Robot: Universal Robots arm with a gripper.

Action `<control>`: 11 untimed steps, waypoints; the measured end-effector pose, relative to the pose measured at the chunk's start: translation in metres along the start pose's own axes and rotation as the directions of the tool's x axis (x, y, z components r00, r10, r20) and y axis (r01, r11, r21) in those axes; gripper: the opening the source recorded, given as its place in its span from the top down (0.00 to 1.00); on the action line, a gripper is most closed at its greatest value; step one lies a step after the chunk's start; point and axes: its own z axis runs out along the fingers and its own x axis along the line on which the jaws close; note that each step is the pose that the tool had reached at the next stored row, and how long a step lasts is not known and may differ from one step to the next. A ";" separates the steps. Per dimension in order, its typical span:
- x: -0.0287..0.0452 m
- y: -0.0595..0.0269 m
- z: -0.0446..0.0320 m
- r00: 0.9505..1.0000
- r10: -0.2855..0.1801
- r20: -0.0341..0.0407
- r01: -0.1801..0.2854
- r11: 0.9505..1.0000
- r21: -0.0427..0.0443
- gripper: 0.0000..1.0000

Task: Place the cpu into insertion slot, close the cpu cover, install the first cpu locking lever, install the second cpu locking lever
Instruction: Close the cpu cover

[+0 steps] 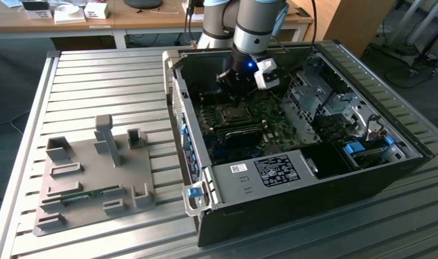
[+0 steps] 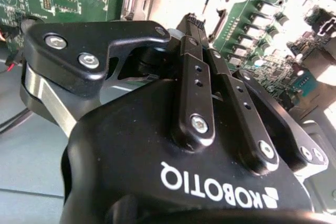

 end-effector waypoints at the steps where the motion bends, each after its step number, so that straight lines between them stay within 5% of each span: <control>1: 0.0000 0.0000 0.0001 1.000 -0.007 0.003 0.007 1.000 -0.003 0.89; 5: 0.0001 0.0000 0.0006 0.999 -0.037 0.016 0.037 0.999 -0.013 0.89; 11: 0.0000 0.0000 0.0018 0.995 -0.086 0.046 0.087 0.996 -0.022 0.89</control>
